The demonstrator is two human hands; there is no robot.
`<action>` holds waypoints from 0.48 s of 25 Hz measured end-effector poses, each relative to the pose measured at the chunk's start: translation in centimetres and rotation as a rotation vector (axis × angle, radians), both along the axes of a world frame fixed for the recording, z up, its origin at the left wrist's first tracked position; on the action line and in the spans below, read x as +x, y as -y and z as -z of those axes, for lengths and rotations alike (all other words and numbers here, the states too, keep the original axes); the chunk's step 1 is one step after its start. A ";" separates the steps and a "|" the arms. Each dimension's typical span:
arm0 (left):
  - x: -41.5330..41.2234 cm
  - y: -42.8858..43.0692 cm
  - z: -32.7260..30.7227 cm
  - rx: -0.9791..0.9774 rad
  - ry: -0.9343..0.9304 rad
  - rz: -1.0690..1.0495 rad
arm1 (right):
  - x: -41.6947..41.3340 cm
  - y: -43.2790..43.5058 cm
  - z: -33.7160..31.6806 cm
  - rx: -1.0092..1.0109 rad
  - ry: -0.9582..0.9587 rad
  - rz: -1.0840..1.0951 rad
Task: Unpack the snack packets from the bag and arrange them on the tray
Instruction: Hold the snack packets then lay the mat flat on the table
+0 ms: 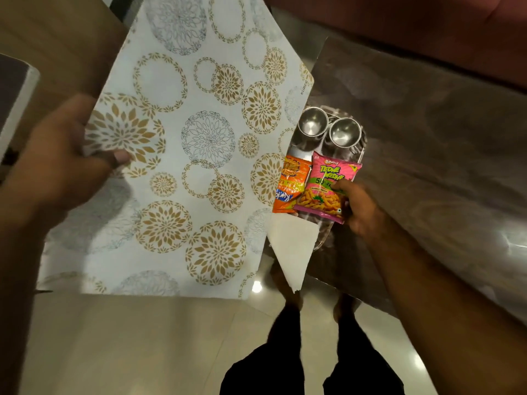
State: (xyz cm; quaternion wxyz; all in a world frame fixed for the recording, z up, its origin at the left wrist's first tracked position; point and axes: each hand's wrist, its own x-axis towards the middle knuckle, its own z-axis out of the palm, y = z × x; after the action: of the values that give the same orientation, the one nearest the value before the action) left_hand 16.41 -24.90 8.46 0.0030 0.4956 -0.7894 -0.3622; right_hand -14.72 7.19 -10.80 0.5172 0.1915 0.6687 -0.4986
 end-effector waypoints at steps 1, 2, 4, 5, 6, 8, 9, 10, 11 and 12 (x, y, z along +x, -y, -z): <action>-0.2 -0.9 -1.0 -0.015 -0.064 0.010 | -0.1 -0.2 -0.4 0.014 -0.032 -0.012; -0.2 -1.9 -1.9 -0.027 -0.076 -0.011 | -0.3 -0.5 -1.1 0.032 -0.088 -0.017; -0.3 -3.1 -3.1 0.006 -0.107 -0.001 | -0.8 -0.7 -2.8 0.062 -0.245 -0.046; -0.6 -3.2 -3.2 0.027 -0.109 0.006 | -1.0 -0.7 -4.0 0.075 -0.316 -0.064; -0.8 -3.4 -3.7 0.053 -0.095 0.001 | -1.3 -0.6 -5.2 0.091 -0.375 -0.082; -1.2 -3.2 -4.4 0.097 -0.108 0.032 | -1.8 -0.2 -7.8 0.154 -0.510 -0.162; -1.1 -3.4 -4.9 0.133 -0.114 0.063 | -2.1 -0.1 -8.9 0.171 -0.570 -0.202; -1.2 -3.5 -5.4 0.174 -0.124 0.086 | -2.2 0.1 -10.0 0.168 -0.614 -0.225; -1.4 -3.6 -5.9 0.212 -0.123 0.106 | -2.3 0.3 -11.1 0.162 -0.655 -0.238; -1.6 -3.6 -6.2 0.258 -0.117 0.124 | -2.4 0.5 -12.2 0.165 -0.690 -0.259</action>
State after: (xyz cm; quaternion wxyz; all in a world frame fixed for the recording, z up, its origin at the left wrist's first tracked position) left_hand 14.79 -21.27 14.61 -0.0372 0.4202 -0.7639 -0.4883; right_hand -17.15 6.65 1.35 0.3032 -0.0329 0.8602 -0.4088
